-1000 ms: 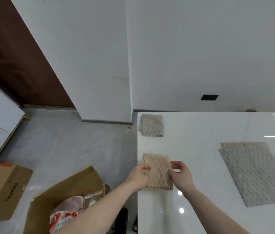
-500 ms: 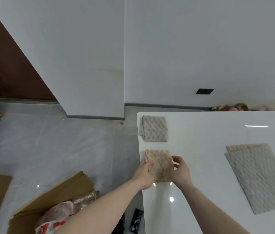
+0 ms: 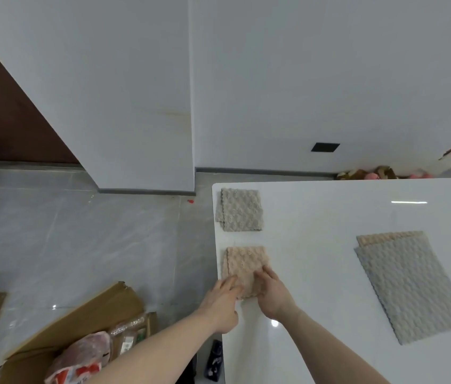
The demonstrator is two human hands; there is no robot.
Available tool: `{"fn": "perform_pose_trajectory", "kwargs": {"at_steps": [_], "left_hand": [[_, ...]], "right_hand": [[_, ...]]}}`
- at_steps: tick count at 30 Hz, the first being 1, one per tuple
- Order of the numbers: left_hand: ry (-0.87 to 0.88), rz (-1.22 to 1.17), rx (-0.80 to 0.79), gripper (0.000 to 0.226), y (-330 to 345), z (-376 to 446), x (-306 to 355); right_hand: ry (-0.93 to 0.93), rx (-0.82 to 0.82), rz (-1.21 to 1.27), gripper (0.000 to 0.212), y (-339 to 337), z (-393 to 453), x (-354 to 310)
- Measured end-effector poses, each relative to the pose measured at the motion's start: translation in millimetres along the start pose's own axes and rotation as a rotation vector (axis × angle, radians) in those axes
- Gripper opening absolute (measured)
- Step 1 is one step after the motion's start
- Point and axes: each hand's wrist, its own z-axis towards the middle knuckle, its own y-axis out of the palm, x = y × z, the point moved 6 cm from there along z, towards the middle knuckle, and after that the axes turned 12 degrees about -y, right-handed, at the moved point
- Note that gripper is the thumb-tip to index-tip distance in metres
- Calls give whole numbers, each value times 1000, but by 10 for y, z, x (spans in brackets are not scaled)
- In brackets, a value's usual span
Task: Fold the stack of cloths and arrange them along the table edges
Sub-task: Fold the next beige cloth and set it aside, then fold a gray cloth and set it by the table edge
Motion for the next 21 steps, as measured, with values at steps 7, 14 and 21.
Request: {"fn": "perform_pose_trajectory", "kwargs": {"at_steps": [7, 14, 21], "left_hand": [[23, -90, 176, 69, -29, -344, 428], [-20, -239, 325, 54, 306, -763, 1217], [-43, -360, 358, 49, 749, -1173, 2211]], "right_hand": [[-59, 188, 194, 52, -388, -559, 74], [-102, 239, 351, 52, -701, -1461, 962], [-104, 364, 432, 51, -1406, -2376, 1881]]}}
